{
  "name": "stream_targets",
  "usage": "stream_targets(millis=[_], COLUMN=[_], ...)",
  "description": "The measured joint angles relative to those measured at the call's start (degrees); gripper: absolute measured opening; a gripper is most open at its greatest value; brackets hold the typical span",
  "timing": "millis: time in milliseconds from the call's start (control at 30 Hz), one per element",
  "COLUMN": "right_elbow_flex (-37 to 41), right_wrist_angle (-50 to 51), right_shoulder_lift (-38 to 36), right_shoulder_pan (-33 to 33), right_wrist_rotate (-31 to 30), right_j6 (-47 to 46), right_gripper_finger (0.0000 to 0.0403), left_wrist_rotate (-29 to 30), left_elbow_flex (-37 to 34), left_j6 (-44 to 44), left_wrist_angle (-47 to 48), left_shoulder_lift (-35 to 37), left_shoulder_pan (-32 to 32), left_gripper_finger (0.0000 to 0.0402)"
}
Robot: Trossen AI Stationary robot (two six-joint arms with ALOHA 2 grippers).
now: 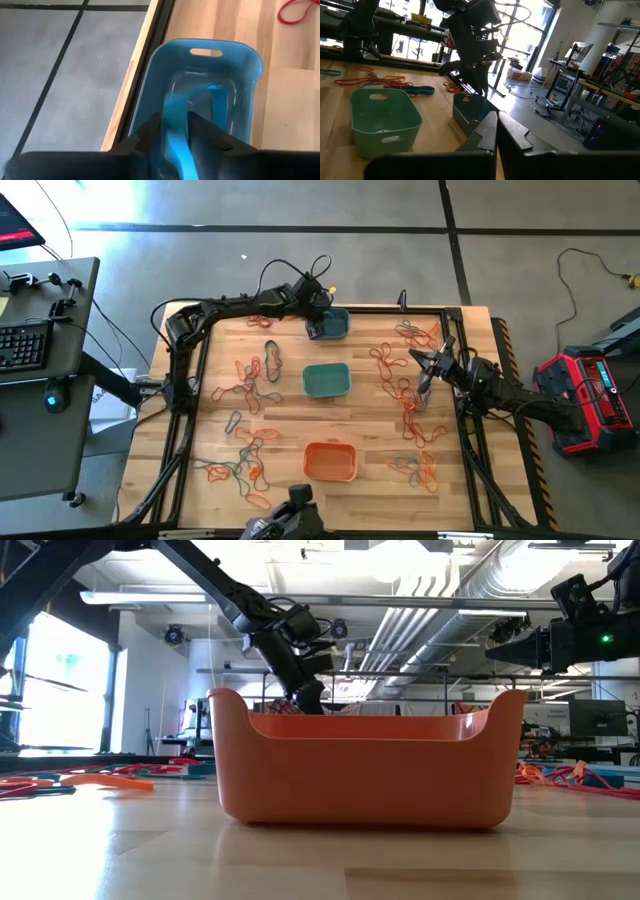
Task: Sort rubber bands into baskets
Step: Put the blue rubber band into the blue bin
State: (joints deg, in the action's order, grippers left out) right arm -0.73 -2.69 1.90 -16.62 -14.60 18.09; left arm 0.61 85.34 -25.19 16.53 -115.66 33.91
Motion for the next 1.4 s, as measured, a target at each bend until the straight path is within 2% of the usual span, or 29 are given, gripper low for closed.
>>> stream_targets(millis=[200,400,533,767,900,1100,1400], right_elbow_flex=[0.0,0.0,0.0,0.0,0.0,0.0,0.0], right_wrist_angle=[0.0,0.0,0.0,0.0,0.0,0.0,0.1], right_shoulder_lift=[0.0,0.0,0.0,0.0,0.0,0.0,0.0], right_shoulder_pan=[0.0,0.0,0.0,0.0,0.0,0.0,0.0], right_wrist_rotate=[0.0,0.0,0.0,0.0,0.0,0.0,0.8], right_j6=[0.0,0.0,0.0,0.0,0.0,0.0,0.0], right_gripper_finger=[0.0,0.0,0.0,0.0,0.0,0.0,0.0], left_wrist_rotate=[-4.0,-8.4,-11.5,-15.3,-15.4,-15.4,-14.8], left_elbow_flex=[0.0,0.0,-0.3,-5.3,-8.5,-14.6,-30.8], left_j6=[0.6,2.6,4.7,6.7,8.1,8.7,12.2], left_wrist_angle=[0.2,0.6,0.2,-8.0,-14.3,-20.7,-31.5], left_shoulder_lift=[0.0,0.1,0.5,0.6,1.9,7.7,19.6], left_shoulder_pan=[1.1,2.4,2.9,3.2,2.6,1.4,-1.2], left_gripper_finger=[0.0137,0.0146,0.0114,0.0009,0.0008,0.0001,0.0])
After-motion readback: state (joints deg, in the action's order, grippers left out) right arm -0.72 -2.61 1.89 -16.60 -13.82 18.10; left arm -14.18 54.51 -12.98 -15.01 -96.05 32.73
